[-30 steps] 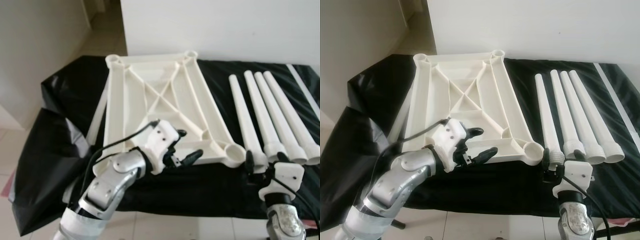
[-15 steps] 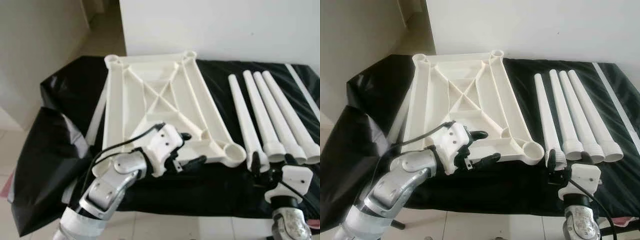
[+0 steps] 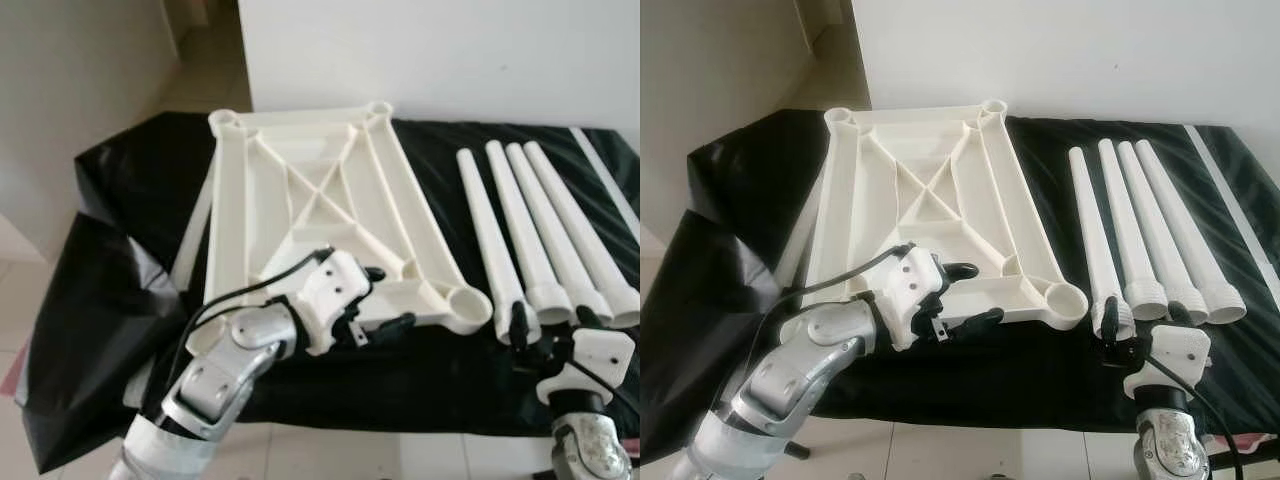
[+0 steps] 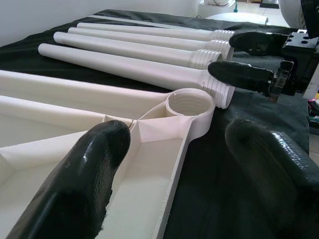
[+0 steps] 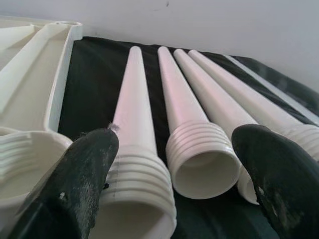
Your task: Building children table
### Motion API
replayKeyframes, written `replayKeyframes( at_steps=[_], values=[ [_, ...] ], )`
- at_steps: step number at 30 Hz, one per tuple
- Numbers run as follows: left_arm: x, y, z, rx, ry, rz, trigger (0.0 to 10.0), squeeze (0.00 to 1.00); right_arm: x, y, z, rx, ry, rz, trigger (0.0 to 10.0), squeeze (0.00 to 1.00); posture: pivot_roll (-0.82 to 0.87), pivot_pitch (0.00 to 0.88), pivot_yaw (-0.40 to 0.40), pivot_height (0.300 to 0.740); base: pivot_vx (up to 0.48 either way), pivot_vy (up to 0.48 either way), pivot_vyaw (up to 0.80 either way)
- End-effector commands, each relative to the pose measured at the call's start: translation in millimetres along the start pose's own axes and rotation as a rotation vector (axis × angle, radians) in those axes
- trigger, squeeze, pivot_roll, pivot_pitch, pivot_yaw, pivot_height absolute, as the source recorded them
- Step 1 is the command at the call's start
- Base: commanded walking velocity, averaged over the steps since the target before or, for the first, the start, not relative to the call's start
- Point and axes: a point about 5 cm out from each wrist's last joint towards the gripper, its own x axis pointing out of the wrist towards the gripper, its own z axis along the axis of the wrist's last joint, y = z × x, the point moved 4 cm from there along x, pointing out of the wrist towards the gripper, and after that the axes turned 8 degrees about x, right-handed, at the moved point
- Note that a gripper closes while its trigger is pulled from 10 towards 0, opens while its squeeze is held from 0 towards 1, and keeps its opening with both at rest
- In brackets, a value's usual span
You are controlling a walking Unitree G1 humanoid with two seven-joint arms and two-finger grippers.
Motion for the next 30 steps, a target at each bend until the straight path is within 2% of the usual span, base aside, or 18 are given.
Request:
replayKeyframes(
  at_steps=[1, 17, 20, 30],
  values=[
    [0.2, -1.9, -2.5, 0.005, 0.010, -0.018, 10.0, 0.00, -4.5, 0.2, -13.8, 0.023, 0.062, -0.003, 10.0, 0.00, -0.08, 0.103, 0.000, 0.740, 0.000, 0.000, 0.00],
    [-0.4, -1.0, -1.4, 0.005, 0.012, -0.008, 10.0, 0.00, -9.1, 7.2, -27.0, 0.046, 0.125, 0.033, 10.0, 0.00, -0.08, 0.107, -0.001, 0.740, 0.000, 0.000, 0.00],
    [-0.5, -1.3, -1.3, 0.004, 0.012, -0.007, 10.0, 0.00, -10.7, 12.6, -29.6, 0.056, 0.140, 0.068, 10.0, 0.00, -0.08, 0.108, -0.003, 0.740, 0.000, 0.000, 0.00],
    [-0.6, -0.8, -2.2, 0.003, 0.015, -0.004, 10.0, 0.00, -13.8, 16.1, -34.2, 0.029, 0.156, 0.082, 10.0, 0.00, -0.08, 0.107, -0.003, 0.740, 0.000, 0.000, 0.00]
  ],
)
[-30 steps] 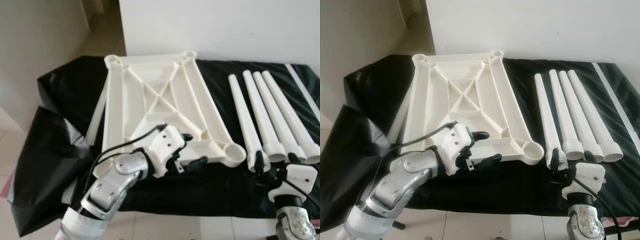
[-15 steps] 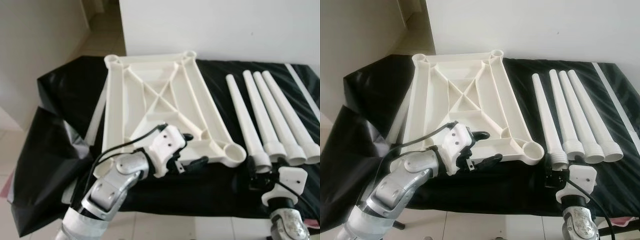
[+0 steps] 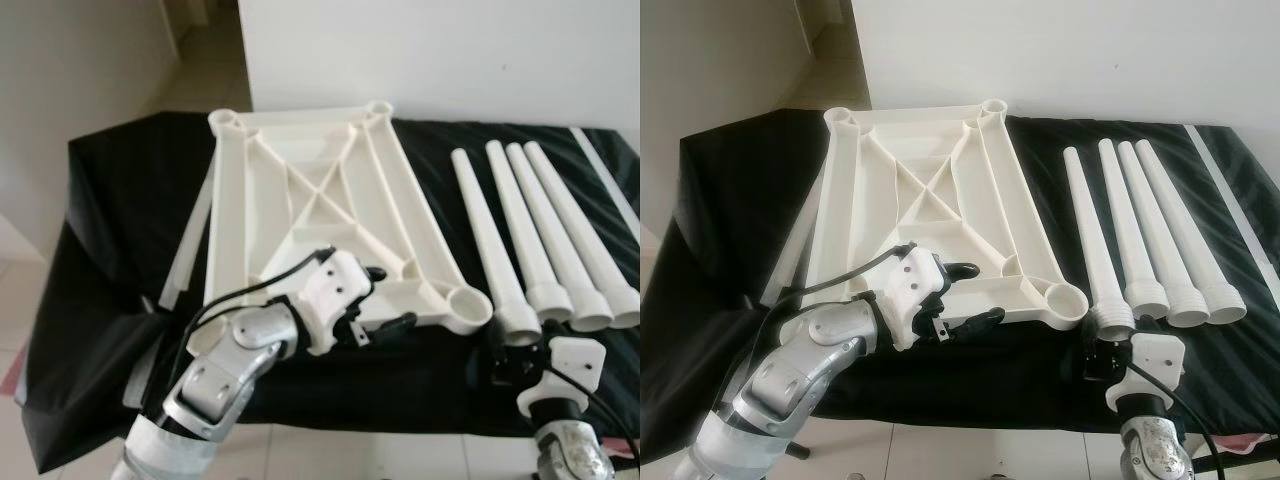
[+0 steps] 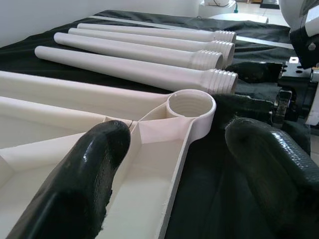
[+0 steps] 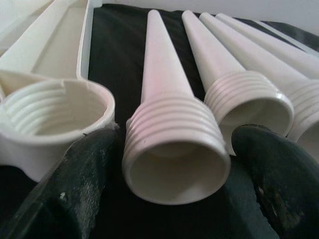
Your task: Building children table
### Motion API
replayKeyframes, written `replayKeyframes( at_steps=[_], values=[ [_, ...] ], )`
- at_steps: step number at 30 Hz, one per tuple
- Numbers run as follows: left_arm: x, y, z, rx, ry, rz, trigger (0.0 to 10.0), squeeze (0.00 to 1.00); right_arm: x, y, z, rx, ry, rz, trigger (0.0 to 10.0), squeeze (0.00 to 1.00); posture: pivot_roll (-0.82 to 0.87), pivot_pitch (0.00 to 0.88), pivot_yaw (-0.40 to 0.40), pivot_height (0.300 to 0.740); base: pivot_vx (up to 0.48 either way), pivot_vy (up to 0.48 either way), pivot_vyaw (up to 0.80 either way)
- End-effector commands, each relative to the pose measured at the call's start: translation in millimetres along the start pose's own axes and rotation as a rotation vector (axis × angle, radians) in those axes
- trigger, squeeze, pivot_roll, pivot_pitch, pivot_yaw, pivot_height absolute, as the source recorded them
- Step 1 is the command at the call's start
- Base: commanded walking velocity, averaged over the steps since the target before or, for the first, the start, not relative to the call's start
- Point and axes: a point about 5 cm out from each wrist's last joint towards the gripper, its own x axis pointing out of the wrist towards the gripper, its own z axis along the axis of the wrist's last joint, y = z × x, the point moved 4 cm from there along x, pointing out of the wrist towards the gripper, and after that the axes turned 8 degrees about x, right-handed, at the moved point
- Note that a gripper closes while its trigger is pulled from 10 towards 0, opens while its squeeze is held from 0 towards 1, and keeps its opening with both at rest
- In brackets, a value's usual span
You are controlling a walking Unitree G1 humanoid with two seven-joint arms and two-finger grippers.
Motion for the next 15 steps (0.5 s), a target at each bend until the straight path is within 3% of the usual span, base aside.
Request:
replayKeyframes(
  at_steps=[1, 8, 13, 15],
  values=[
    [-1.5, -0.8, -3.0, 0.002, 0.017, -0.006, 10.0, 0.00, -4.1, 0.4, -6.6, -0.048, 0.020, 0.004, 10.0, 0.00, -0.08, 0.108, -0.004, 0.740, 0.000, 0.000, 0.00],
    [-1.9, -1.1, -3.1, 0.000, 0.017, -0.005, 10.0, 0.00, -7.0, 1.7, 3.7, -0.159, -0.042, 0.021, 10.0, 0.00, -0.08, 0.109, -0.002, 0.740, 0.000, 0.000, 0.00],
    [-1.8, -1.2, -3.3, -0.001, 0.018, -0.009, 10.0, 0.00, -5.2, 4.9, 15.6, -0.160, -0.098, 0.037, 10.0, 0.00, -0.08, 0.111, -0.001, 0.740, 0.000, 0.000, 0.00],
    [-1.5, -1.3, -3.2, -0.002, 0.017, -0.008, 10.0, 0.00, -2.9, 6.0, 21.8, -0.104, -0.123, 0.038, 10.0, 0.00, -0.08, 0.110, -0.001, 0.740, 0.000, 0.000, 0.00]
  ],
)
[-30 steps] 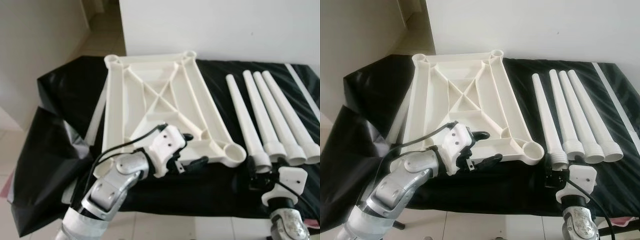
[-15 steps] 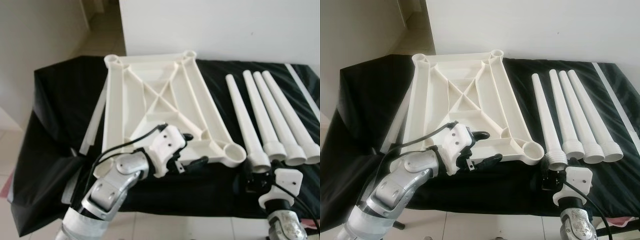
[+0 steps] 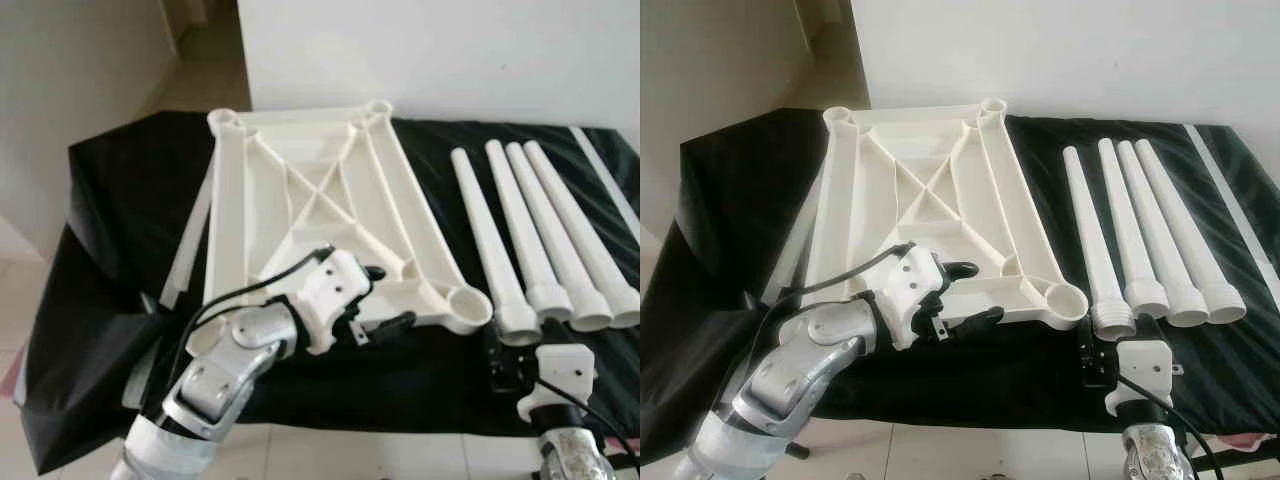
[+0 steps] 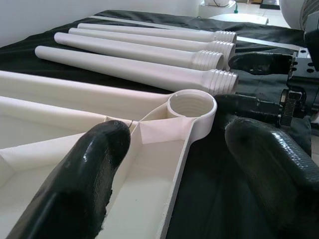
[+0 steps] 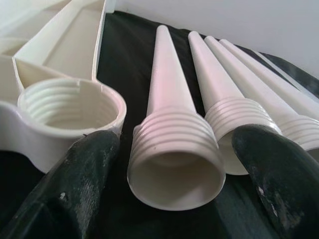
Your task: Building children table
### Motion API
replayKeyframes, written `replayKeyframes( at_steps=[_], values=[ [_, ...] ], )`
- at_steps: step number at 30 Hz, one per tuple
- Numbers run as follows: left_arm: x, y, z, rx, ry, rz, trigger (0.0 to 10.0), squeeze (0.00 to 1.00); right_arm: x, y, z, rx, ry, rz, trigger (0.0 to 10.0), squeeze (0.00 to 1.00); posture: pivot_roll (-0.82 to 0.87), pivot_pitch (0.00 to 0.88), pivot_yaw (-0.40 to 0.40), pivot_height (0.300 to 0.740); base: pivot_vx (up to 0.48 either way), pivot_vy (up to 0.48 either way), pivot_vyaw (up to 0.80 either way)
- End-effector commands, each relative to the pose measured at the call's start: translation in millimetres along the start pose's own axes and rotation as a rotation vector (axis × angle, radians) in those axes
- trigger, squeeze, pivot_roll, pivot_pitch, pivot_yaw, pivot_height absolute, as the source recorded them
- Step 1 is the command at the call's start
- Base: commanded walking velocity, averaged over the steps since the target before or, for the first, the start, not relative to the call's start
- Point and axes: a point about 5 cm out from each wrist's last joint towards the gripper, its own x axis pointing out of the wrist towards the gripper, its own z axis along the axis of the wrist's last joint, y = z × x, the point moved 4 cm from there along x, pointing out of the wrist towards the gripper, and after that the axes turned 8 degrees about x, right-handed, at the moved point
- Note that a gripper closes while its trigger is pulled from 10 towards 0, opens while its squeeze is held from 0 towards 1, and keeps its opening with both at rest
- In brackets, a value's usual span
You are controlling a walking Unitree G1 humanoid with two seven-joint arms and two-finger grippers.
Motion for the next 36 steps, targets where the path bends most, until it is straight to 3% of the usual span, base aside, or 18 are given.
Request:
replayKeyframes(
  at_steps=[1, 11, 23, 36],
  values=[
    [-0.9, -2.2, -3.2, -0.002, 0.017, -0.012, 10.0, 0.00, 2.4, 1.6, 11.8, 0.034, -0.055, 0.011, 10.0, 0.00, -0.08, 0.110, -0.001, 0.740, 0.000, 0.000, 0.00],
    [-0.9, -3.0, -2.9, -0.003, 0.017, -0.012, 10.0, 0.00, 8.5, -8.4, 29.1, 0.039, -0.136, -0.030, 10.0, 0.00, -0.08, 0.108, -0.002, 0.740, 0.000, 0.000, 0.00],
    [0.1, -3.7, -2.0, -0.002, 0.013, -0.017, 10.0, 0.00, 6.6, -32.4, 21.8, 0.096, -0.111, -0.164, 10.0, 0.00, -0.08, 0.102, 0.006, 0.740, 0.000, 0.000, 0.00],
    [-0.1, -3.7, -3.6, -0.004, 0.018, -0.021, 10.0, 0.00, 6.1, -28.7, 8.9, 0.155, -0.057, -0.157, 10.0, 0.00, -0.08, 0.101, 0.010, 0.740, 0.000, 0.000, 0.00]
  ],
)
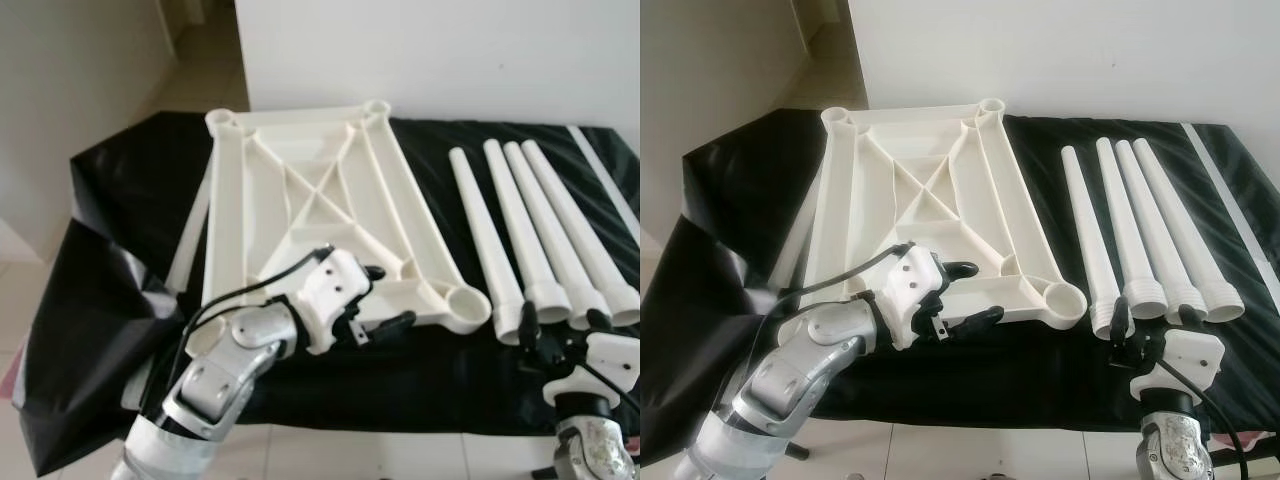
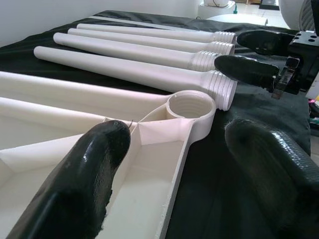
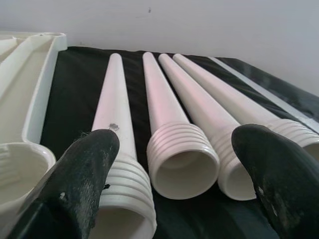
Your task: Building children table
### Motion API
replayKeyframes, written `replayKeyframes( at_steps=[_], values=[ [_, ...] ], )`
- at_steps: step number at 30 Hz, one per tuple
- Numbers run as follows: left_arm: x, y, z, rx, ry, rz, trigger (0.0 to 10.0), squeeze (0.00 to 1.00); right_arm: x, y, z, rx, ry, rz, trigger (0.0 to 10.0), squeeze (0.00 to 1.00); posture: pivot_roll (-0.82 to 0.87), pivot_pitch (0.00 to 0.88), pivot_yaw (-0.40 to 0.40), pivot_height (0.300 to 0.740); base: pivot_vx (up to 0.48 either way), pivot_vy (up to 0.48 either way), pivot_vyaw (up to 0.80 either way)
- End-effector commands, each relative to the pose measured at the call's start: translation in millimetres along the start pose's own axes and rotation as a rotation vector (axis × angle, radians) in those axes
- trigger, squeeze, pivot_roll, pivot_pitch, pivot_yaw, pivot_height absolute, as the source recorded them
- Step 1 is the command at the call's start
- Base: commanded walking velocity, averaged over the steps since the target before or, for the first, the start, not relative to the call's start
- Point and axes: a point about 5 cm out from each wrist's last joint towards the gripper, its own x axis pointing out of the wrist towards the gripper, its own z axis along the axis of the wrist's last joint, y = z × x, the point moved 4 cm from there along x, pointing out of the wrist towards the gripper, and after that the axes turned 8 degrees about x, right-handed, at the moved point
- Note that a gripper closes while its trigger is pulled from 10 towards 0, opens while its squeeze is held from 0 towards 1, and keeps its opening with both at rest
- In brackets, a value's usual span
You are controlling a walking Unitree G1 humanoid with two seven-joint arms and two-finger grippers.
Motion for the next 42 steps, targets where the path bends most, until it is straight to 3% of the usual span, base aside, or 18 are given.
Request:
replayKeyframes(
  at_steps=[1, 19, 35, 42],
  values=[
    [-0.1, -3.4, -3.9, -0.001, 0.019, -0.022, 10.0, 0.00, -0.9, -1.2, -5.2, 0.013, 0.026, -0.004, 10.0, 0.00, -0.08, 0.101, 0.010, 0.740, 0.000, 0.000, 0.00],
    [-0.2, -2.5, -5.6, -0.005, 0.018, -0.013, 10.0, 0.00, -4.1, 11.3, -21.5, 0.072, 0.116, 0.069, 10.0, 0.00, -0.08, 0.100, 0.004, 0.740, 0.000, 0.000, 0.00],
    [-1.3, -3.4, -5.7, -0.004, 0.021, -0.015, 10.0, 0.00, -11.6, 9.8, -34.0, 0.026, 0.178, 0.072, 10.0, 0.00, -0.08, 0.108, 0.005, 0.740, 0.000, 0.000, 0.00],
    [-2.0, -3.3, -5.6, 0.000, 0.023, -0.015, 10.0, 0.00, -15.6, 13.6, -37.5, -0.051, 0.184, 0.115, 10.0, 0.00, -0.08, 0.108, 0.008, 0.740, 0.000, 0.000, 0.00]
  ],
)
